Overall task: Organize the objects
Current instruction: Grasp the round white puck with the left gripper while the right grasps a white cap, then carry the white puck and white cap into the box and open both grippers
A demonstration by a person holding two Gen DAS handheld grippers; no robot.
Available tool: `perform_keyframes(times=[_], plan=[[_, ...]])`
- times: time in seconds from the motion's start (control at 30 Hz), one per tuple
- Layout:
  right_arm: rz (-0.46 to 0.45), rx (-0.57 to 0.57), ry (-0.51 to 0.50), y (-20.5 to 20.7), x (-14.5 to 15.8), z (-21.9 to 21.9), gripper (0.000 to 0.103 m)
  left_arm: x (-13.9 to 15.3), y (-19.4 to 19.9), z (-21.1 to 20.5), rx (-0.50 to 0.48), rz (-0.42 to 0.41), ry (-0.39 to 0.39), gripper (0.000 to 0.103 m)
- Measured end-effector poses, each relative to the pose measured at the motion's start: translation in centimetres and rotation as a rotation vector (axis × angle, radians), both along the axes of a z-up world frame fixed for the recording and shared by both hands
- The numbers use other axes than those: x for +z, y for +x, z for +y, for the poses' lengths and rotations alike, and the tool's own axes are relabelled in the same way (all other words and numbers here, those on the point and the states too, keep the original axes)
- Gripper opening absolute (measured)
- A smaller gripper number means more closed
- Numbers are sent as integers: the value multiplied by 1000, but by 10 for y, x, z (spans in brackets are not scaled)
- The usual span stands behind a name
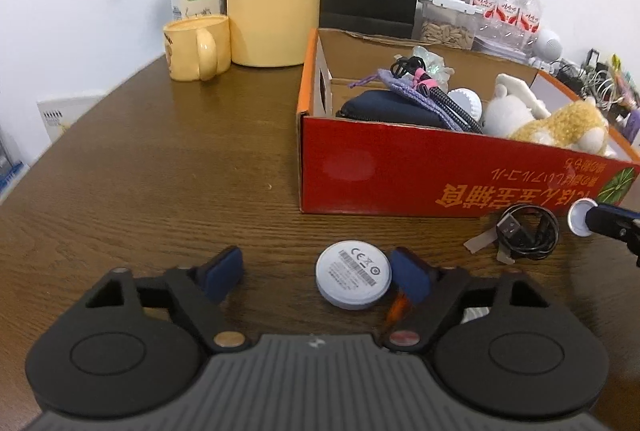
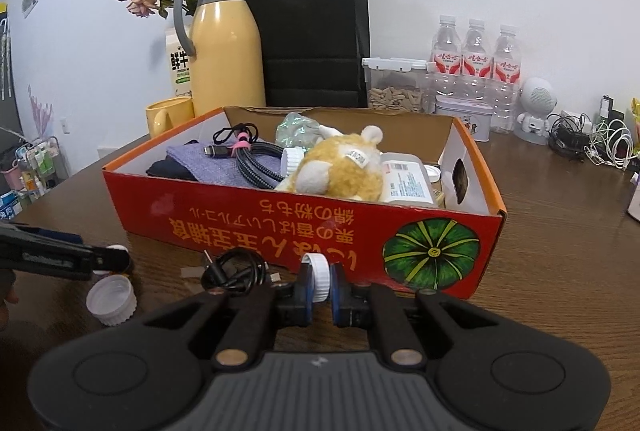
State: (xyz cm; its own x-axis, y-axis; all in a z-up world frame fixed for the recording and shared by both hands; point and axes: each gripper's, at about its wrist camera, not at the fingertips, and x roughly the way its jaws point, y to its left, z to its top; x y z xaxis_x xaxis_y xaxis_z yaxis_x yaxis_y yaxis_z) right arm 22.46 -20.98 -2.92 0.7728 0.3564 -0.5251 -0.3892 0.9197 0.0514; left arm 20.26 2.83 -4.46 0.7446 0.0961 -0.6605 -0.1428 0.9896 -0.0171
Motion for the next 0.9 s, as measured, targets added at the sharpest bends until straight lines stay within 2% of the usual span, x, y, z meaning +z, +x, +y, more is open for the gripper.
perform_keyframes(times=[0.03,0.07,0.1,0.13,0.5,0.9], plan=[[2,2,-2,0,-1,1,8,0,-1,-2,0,-5,7,72],[3,5,-5,0,-2,1,8,0,-2,-2,0,-10,9,62],[2,8,-8,-1,-2,2,8,1,-4,-3,-1,-16,11,48],[1,10,-11,-1,-2,3,8,2,-5,-4,-4,-22,13,40],[-23,21,-9,-7,0,4,8,4,-13,-10,-48,-40,6,40],[-78,37,15,-15,19,6,8,44,-16,-19,-86,-163,15,40]])
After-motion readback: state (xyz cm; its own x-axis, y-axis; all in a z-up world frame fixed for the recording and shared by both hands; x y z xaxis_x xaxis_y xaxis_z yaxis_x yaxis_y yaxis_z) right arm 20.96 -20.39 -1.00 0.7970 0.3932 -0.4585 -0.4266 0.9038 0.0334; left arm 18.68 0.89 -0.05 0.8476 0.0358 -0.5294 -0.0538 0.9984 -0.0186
